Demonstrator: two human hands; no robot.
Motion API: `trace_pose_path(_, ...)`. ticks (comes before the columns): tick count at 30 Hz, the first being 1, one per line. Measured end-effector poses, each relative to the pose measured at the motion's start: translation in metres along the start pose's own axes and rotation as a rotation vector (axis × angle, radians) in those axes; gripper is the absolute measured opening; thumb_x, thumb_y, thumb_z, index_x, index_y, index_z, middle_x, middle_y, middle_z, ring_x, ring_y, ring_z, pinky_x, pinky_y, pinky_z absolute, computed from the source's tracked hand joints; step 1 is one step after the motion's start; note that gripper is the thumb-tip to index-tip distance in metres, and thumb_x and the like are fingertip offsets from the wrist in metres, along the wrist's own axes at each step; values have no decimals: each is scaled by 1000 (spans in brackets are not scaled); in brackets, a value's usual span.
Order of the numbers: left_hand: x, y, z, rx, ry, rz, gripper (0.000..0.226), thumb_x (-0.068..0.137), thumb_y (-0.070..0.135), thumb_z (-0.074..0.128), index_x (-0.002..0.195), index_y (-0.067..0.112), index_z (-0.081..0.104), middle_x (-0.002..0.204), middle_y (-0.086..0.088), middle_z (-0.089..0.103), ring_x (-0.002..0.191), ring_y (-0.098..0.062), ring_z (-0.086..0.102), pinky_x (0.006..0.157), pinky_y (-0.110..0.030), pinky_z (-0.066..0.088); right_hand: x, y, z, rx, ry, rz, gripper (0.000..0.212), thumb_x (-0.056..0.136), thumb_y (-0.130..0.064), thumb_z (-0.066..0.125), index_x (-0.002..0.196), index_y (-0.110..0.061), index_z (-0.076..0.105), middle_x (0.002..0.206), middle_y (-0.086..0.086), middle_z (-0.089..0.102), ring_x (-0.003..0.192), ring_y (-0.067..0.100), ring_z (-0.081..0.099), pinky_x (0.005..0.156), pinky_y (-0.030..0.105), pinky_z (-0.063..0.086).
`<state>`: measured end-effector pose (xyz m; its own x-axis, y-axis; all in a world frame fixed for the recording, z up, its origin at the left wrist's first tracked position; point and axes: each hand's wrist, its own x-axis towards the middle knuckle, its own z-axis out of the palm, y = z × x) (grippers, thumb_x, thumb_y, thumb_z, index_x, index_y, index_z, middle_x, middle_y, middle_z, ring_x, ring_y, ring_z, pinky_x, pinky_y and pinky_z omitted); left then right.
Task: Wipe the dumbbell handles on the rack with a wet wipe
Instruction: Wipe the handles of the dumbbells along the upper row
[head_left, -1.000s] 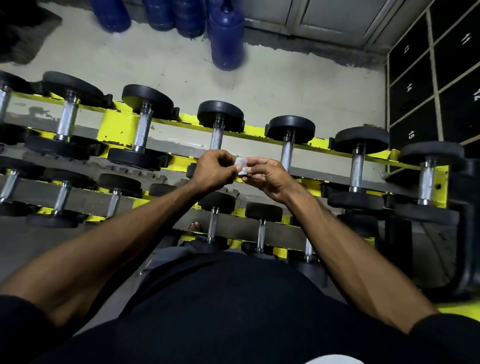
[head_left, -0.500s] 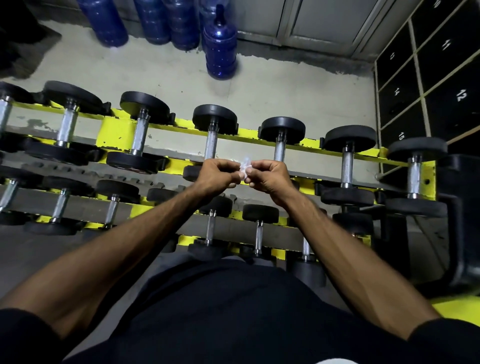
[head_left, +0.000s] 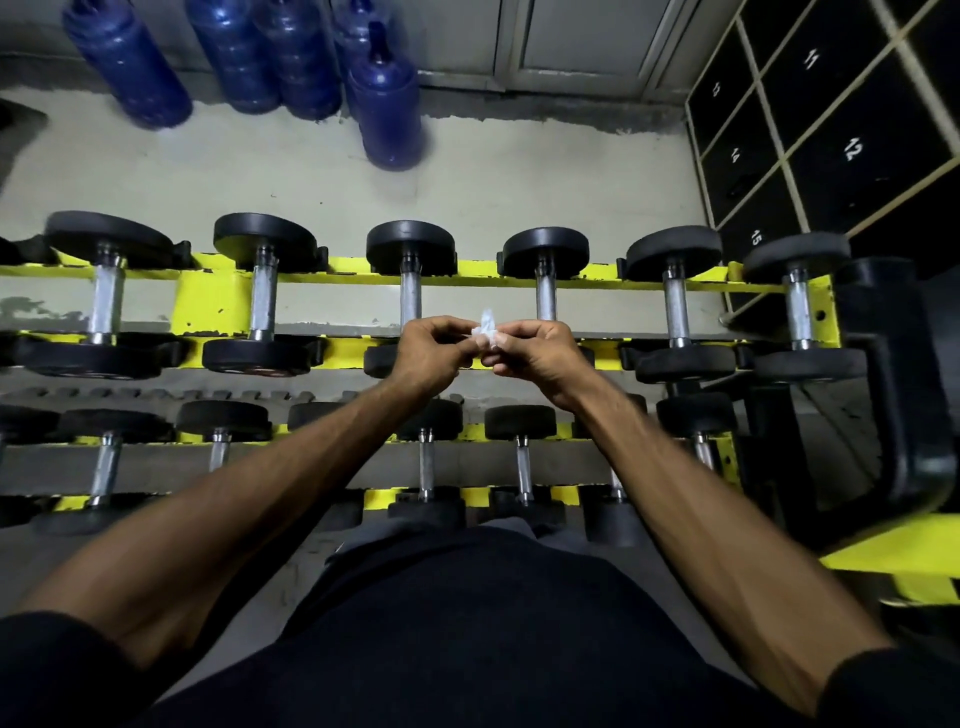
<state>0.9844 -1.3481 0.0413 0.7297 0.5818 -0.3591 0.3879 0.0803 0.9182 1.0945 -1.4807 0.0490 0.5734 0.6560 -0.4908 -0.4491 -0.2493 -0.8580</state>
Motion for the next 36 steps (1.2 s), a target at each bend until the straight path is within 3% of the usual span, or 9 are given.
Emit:
trace_pose_path(6, 6, 4, 11, -9, 1, -19, 19, 86, 14, 75, 104, 10, 75, 89, -3, 75, 76, -16, 71, 59, -19, 52, -2, 3, -11, 2, 34, -45, 39, 79, -7, 80, 114, 6, 67, 103, 17, 74, 90, 26, 73, 75, 30, 58)
trace_pose_path(12, 8, 7, 29, 64, -95, 20, 19, 90, 11, 70, 109, 12, 75, 92, 1, 75, 76, -6, 69, 57, -12, 50, 3, 12, -33, -10, 131, -55, 29, 78, -4, 80, 105, 2, 72, 101, 17, 75, 91, 34, 73, 81, 45, 60)
trace_pose_path(16, 17, 3, 53, 196, -108, 58, 19, 91, 9, 69, 106, 17, 75, 97, 7, 74, 90, -5, 68, 77, -22, 57, 11, 15, -65, -64, 211, -37, 19, 81, -1, 77, 99, 0, 73, 98, 17, 75, 84, 29, 73, 78, 43, 61)
trace_pose_path(19, 20, -1, 73, 384, -47, 65, 21, 89, 16, 72, 109, 20, 73, 98, 7, 73, 90, -7, 68, 81, -33, 60, 20, 13, -94, -169, 279, -31, 12, 83, -1, 75, 92, -8, 73, 93, 11, 75, 82, 22, 72, 74, 36, 62)
trace_pose_path(23, 15, -2, 99, 547, 43, 151, 22, 87, 21, 74, 108, 17, 74, 100, 6, 71, 88, -7, 63, 85, -29, 54, 44, 9, -125, -353, 371, -83, 13, 79, -7, 80, 86, -17, 74, 88, 0, 75, 82, 17, 71, 73, 31, 60)
trace_pose_path(26, 16, -5, 108, 617, 121, 168, 18, 86, 26, 76, 103, 20, 75, 97, 8, 63, 87, -8, 61, 84, -29, 54, 61, 4, -135, -566, 308, -127, 14, 78, -10, 80, 92, -14, 78, 90, -2, 75, 84, 14, 71, 76, 31, 59)
trace_pose_path(31, 19, -10, 103, 744, 92, 208, 13, 86, 33, 74, 93, 23, 74, 92, 5, 61, 82, -17, 60, 74, -37, 55, 78, 1, -125, -1037, 55, -247, 22, 78, -16, 81, 99, -12, 78, 93, 1, 76, 79, 10, 67, 67, 20, 50)
trace_pose_path(34, 18, -12, 101, 776, 74, 260, 13, 87, 32, 73, 92, 20, 73, 91, 3, 60, 80, -17, 58, 70, -32, 53, 87, -8, -113, -1278, -117, -345, 21, 80, -13, 78, 101, -17, 78, 100, 1, 75, 89, 16, 69, 79, 31, 56)
trace_pose_path(36, 20, -15, 98, 807, 48, 290, 12, 89, 29, 72, 93, 18, 74, 89, 3, 58, 79, -18, 57, 67, -30, 48, 90, -18, -101, -1481, -243, -414, 22, 81, -13, 75, 101, -23, 76, 100, 0, 74, 91, 20, 68, 74, 32, 54)
